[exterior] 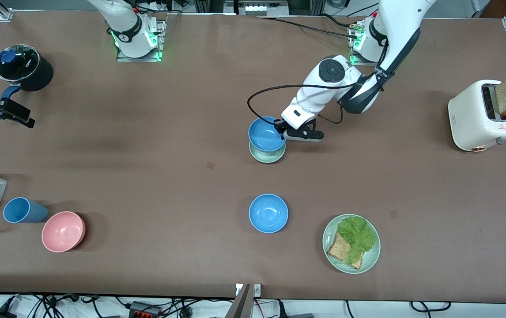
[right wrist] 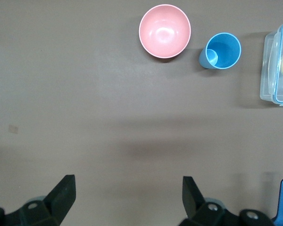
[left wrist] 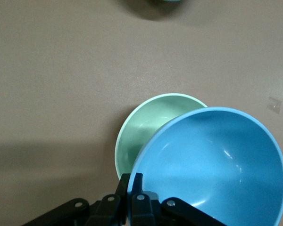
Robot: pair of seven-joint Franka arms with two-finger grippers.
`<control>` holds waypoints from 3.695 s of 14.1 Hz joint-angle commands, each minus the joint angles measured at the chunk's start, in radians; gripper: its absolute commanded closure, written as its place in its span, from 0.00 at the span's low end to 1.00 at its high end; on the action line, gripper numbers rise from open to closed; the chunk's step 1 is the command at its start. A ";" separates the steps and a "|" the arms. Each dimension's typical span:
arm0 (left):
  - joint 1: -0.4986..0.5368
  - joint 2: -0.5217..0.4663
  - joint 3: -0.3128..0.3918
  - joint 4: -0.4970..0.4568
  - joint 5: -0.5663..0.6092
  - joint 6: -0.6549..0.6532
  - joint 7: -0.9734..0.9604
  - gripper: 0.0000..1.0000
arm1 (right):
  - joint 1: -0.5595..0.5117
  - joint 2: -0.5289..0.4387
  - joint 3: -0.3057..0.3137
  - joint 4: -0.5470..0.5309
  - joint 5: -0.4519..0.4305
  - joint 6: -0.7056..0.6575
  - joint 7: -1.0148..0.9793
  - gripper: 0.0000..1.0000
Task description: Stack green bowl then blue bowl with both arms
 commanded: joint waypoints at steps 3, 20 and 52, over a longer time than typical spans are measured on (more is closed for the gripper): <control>-0.011 0.045 0.031 0.051 0.194 0.005 -0.025 1.00 | 0.003 -0.011 0.004 0.001 -0.010 -0.010 0.006 0.00; 0.277 -0.005 -0.229 0.294 0.151 -0.440 -0.011 0.39 | 0.006 -0.013 0.004 0.001 -0.006 -0.018 0.006 0.00; 0.115 -0.418 0.501 0.504 -0.283 -1.199 0.847 0.00 | 0.006 -0.017 0.004 0.001 -0.013 -0.019 -0.010 0.00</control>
